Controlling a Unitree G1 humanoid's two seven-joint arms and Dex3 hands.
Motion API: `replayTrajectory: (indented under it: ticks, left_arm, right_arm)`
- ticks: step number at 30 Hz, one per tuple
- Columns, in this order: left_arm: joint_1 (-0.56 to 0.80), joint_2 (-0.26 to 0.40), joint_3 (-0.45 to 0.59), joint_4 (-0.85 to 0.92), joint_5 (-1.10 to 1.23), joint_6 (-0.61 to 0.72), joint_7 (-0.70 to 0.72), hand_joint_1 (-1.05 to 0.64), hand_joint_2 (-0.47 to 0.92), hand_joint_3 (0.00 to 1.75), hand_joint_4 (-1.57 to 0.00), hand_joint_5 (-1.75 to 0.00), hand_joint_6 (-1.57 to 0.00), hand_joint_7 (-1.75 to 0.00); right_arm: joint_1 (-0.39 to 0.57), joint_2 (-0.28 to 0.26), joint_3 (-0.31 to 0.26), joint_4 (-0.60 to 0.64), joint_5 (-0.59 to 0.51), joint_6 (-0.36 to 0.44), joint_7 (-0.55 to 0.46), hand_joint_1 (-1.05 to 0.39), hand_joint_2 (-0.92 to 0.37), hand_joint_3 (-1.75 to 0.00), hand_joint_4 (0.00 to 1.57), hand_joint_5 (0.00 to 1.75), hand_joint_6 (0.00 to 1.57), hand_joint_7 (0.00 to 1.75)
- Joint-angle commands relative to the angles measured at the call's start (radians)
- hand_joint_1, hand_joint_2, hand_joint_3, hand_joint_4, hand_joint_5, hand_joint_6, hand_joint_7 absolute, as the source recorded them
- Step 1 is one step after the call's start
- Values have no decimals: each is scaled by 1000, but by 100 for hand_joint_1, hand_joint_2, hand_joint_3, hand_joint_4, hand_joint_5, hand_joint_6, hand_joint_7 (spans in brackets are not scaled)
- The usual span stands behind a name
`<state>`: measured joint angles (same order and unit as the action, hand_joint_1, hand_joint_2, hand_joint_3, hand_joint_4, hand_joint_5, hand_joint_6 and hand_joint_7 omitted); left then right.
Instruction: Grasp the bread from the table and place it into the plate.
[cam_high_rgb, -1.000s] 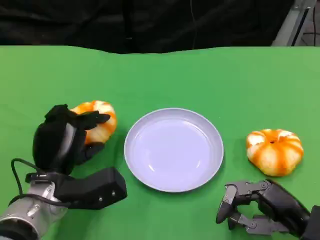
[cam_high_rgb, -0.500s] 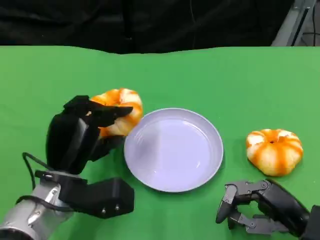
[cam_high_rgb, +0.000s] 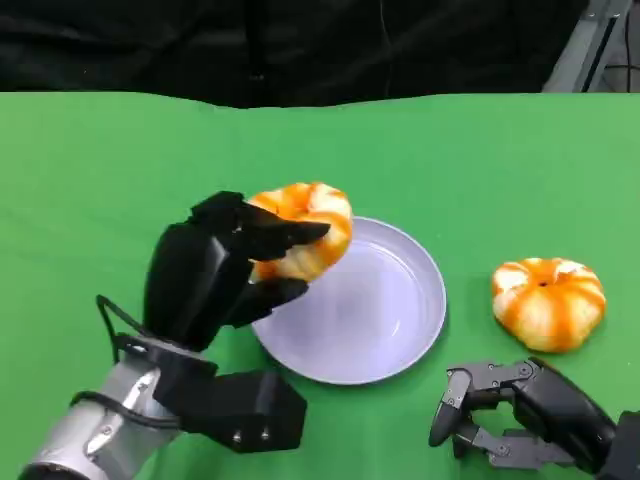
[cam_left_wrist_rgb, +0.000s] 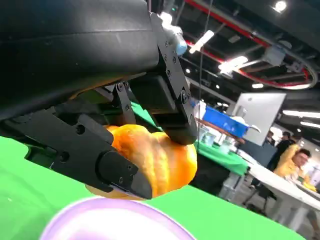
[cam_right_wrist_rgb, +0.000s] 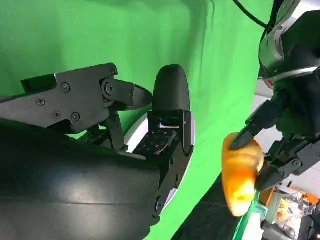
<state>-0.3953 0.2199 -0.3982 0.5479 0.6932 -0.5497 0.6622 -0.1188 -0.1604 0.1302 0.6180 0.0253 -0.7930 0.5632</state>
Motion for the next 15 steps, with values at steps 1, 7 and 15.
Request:
replayTrajectory:
  ticks: [1, 7, 15]
  left_arm:
    - [-20, -19, -6, 0, -3, -10, -46, -8, 86, 0, -92, -87, -127, -4]
    - [-57, -55, -22, 67, -12, -37, -92, -8, 86, 0, -89, -93, -126, -2]
    - [-103, -79, -28, 176, -17, -75, -97, -5, 87, 0, -86, -95, -126, -1]
  right_arm:
    - [-11, -4, 4, 5, -7, -15, -10, -8, -92, -48, 72, 154, 79, 110]
    - [-9, 5, 9, 1, -9, 1, -16, -8, -92, -47, 73, 155, 80, 112]
    - [-7, 8, 14, -7, -3, 9, -18, -8, -92, -45, 72, 157, 80, 114]
